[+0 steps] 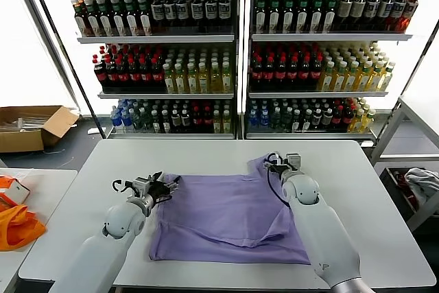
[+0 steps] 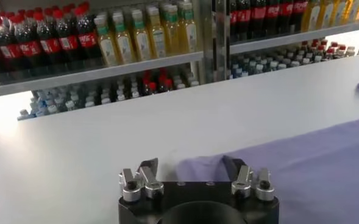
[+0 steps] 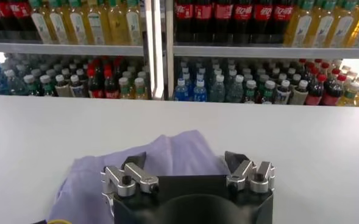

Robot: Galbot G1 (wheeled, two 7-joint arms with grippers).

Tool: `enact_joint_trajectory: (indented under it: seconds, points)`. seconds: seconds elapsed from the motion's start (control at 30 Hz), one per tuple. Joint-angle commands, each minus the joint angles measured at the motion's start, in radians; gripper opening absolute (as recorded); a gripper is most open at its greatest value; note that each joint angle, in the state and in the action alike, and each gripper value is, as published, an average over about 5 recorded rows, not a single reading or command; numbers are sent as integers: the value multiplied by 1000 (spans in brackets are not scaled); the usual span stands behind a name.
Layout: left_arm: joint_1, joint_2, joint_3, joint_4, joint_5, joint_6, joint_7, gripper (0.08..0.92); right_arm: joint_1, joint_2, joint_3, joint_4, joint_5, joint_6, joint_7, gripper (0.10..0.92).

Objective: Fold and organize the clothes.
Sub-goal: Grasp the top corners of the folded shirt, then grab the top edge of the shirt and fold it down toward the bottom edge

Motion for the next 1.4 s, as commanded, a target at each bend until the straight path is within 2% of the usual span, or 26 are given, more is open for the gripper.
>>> enact_joint_trajectory:
  seconds: [0.03, 0.53, 0.67, 0.93, 1.4]
  points:
    - [21, 4, 7, -24, -1, 6, 3, 542, -17, 2, 4, 7, 1, -7, 7, 670]
    - [32, -4, 0, -34, 38, -50, 0, 121, -64, -8, -2, 70, -37, 8, -12, 237]
    - [38, -3, -4, -45, 72, -80, -9, 87, -74, -7, 14, 101, -39, 20, -14, 134]
    - [69, -22, -39, -104, 90, -129, -55, 87, -102, -21, 28, 224, -82, 64, -13, 113]
    - [228, -6, -98, -257, 125, -143, -27, 87, -306, -42, 94, 583, -70, 25, 38, 113]
